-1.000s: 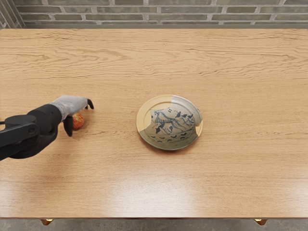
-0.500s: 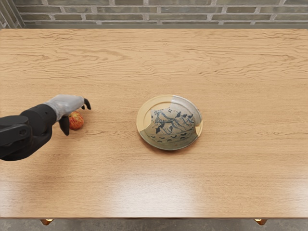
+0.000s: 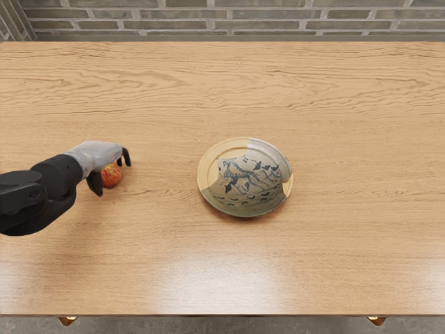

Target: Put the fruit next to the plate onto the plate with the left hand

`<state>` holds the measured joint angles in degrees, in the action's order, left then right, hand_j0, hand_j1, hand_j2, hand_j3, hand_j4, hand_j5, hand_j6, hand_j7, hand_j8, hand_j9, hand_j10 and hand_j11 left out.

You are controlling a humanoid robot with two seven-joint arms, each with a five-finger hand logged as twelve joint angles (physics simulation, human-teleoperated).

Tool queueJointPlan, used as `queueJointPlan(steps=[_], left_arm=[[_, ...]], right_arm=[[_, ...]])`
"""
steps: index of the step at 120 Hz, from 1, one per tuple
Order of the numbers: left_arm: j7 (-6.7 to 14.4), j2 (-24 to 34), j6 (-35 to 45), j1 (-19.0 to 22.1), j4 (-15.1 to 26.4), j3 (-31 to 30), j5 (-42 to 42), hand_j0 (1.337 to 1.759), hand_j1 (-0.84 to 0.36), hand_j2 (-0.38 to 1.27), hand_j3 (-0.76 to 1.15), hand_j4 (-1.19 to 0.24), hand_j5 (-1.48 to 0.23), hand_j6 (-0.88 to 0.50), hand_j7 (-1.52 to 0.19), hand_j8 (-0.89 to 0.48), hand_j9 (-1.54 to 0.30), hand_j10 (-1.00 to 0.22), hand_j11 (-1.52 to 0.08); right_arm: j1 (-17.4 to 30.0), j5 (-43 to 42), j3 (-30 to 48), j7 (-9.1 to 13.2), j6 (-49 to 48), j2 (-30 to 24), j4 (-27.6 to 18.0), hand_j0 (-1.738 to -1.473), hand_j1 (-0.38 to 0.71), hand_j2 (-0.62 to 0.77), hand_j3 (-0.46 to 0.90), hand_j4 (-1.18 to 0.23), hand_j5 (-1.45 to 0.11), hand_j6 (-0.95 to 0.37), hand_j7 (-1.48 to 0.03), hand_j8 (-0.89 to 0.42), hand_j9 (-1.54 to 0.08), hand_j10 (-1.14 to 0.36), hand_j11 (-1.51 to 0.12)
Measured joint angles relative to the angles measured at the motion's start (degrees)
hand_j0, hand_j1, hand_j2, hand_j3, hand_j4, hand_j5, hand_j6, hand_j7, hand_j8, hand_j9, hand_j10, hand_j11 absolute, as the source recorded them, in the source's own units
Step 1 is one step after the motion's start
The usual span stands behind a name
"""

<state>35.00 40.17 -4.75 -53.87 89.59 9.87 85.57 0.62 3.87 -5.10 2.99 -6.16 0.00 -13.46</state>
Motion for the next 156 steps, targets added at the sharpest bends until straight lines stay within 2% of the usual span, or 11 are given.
queueJointPlan(steps=[55, 79, 101, 110, 116, 135, 142, 156], left_arm=[[0.0, 0.2, 0.0, 0.0, -0.2, -0.2, 0.0, 1.658, -0.25, 0.10, 0.00, -0.51, -0.65, -0.49, -0.65, -0.50, -0.65, -0.50, -0.65], [0.0, 0.2, 0.2, 0.5, -0.4, -0.3, 0.4, 1.654, -0.25, 0.05, 0.00, -0.58, -0.67, -0.46, -0.71, -0.47, -0.73, -0.55, -0.73], [0.0, 0.3, 0.1, 0.5, -0.5, -0.4, 0.1, 1.651, -0.29, 0.12, 0.00, -0.66, -0.79, -0.39, -0.82, -0.40, -0.84, -0.62, -0.84], [0.0, 0.3, 0.0, 0.5, -0.6, -0.4, 0.0, 1.650, -0.33, 0.18, 0.00, -0.62, -0.86, -0.35, -0.88, -0.38, -0.90, -0.66, -0.90], [0.0, 0.2, -0.2, 0.5, -0.6, -0.4, -0.2, 1.648, -0.34, 0.16, 0.00, -0.59, -0.91, -0.32, -0.92, -0.35, -0.94, -0.68, -0.94], [0.1, 0.2, -0.4, 0.3, -0.6, -0.2, -0.7, 1.642, -0.36, 0.20, 0.00, -0.52, -1.06, -0.24, -1.04, -0.28, -1.05, -0.63, -1.05], [0.0, 0.2, -0.4, -0.5, -0.7, 0.0, -1.2, 1.644, -0.37, 0.32, 0.00, -0.53, -1.09, -0.26, -1.06, -0.29, -1.08, -0.64, -1.08], [0.0, 0.0, -0.4, -2.1, -1.1, 0.8, -3.6, 1.645, -0.34, 0.33, 0.00, -0.56, -1.13, -0.26, -1.10, -0.30, -1.11, -0.66, -1.11]], right_arm=[[0.0, 0.0, 0.0, 0.0, 0.0, 0.0, 0.0, -1.658, -0.33, 0.00, 0.00, -0.01, -0.02, -0.01, -0.02, -0.01, -0.02, -0.01, -0.02], [0.0, 0.0, 0.0, 0.0, 0.0, 0.0, 0.0, -1.658, -0.33, 0.00, 0.00, -0.01, -0.02, -0.01, -0.02, -0.01, -0.02, -0.01, -0.02], [0.0, 0.0, 0.0, 0.0, 0.0, 0.0, -0.1, -1.658, -0.33, 0.00, 0.00, -0.01, -0.02, -0.01, -0.02, -0.01, -0.02, -0.01, -0.02], [-0.1, 0.0, 0.0, 0.0, 0.0, 0.0, -0.1, -1.658, -0.33, 0.00, 0.00, -0.01, -0.02, -0.01, -0.02, -0.01, -0.02, -0.01, -0.02], [-0.1, 0.0, 0.0, 0.0, 0.0, 0.0, 0.0, -1.658, -0.33, 0.00, 0.00, -0.01, -0.02, -0.01, -0.02, -0.01, -0.02, -0.01, -0.02], [-0.1, 0.0, 0.0, 0.0, 0.0, 0.0, 0.0, -1.658, -0.33, 0.00, 0.00, -0.01, -0.02, -0.01, -0.02, -0.01, -0.02, -0.01, -0.02], [-0.1, 0.0, 0.0, 0.0, 0.0, 0.0, 0.0, -1.658, -0.33, 0.00, 0.00, -0.01, -0.02, -0.01, -0.02, -0.01, -0.02, -0.01, -0.02], [-0.1, 0.0, 0.0, 0.0, 0.0, 0.0, 0.0, -1.658, -0.33, 0.00, 0.00, -0.01, -0.02, -0.01, -0.02, -0.01, -0.02, -0.01, -0.02]])
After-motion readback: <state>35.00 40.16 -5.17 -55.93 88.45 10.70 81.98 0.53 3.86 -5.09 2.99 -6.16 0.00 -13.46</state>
